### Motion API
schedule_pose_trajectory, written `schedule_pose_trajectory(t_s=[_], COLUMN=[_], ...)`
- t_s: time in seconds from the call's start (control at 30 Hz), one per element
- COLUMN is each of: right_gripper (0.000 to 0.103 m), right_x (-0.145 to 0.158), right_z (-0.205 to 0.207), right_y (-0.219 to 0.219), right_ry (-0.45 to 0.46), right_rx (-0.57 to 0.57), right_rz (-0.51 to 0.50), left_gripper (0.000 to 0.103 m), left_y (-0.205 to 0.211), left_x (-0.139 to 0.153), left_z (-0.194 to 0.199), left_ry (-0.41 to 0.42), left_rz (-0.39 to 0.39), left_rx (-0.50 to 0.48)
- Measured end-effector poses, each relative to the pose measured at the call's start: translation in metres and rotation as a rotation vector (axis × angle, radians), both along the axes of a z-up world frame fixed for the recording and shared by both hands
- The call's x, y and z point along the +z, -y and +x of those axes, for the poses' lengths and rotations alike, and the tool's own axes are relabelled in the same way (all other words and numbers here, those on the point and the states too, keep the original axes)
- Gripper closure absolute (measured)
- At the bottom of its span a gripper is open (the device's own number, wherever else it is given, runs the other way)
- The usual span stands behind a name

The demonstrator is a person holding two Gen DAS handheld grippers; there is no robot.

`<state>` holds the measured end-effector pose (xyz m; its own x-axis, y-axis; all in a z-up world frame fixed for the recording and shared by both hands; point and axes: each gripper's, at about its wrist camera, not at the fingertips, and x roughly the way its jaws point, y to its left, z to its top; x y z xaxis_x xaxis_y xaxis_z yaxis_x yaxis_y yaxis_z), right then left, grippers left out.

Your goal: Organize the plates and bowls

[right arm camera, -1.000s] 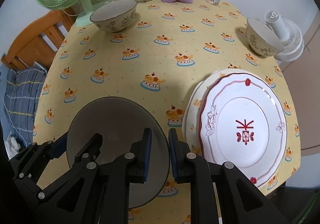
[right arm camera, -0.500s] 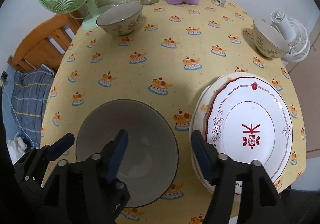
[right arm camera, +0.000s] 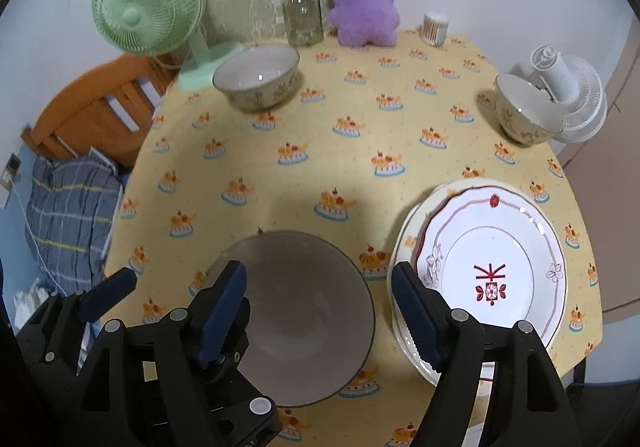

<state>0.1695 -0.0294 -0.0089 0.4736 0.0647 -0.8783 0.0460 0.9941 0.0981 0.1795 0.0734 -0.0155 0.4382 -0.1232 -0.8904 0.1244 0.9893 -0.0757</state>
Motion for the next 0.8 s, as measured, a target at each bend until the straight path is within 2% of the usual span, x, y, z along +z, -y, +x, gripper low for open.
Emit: schedule_pose_trajectory(t_s=[0.27,0.37,0.53,0.6,0.8], right_gripper=[0.023,0.019,0.015,0.008,0.008], right_x=[0.026,0.033,0.041,0.046,0.048], right_z=[0.017,0.026,0.045,0.055,0.089], right_y=[-0.011,-0.012,-0.008,-0.008,0.001], right_ry=[0.043,0.061,0.078,0.082,0.083], right_rx=[0.031,0.039,0.068,0.075,0.153], right_rz=[-0.049,-0.066,-0.039,-0.066,-0.023], left_gripper=[0.010,0.010,0.011,0.011,0.017], left_y=[-0.008,-0.009,-0.006,-0.004,0.003], left_x=[0.022,0.027,0.038,0.041,0.045], left_z=[0.014,0.023,0.040,0.046,0.072], left_ry=[0.061,0.073,0.097,0.109,0.096], left_rz=[0.001,-0.002,0.016,0.022,0.003], left_rx=[0.047,0.063,0.094,0.102,0.143])
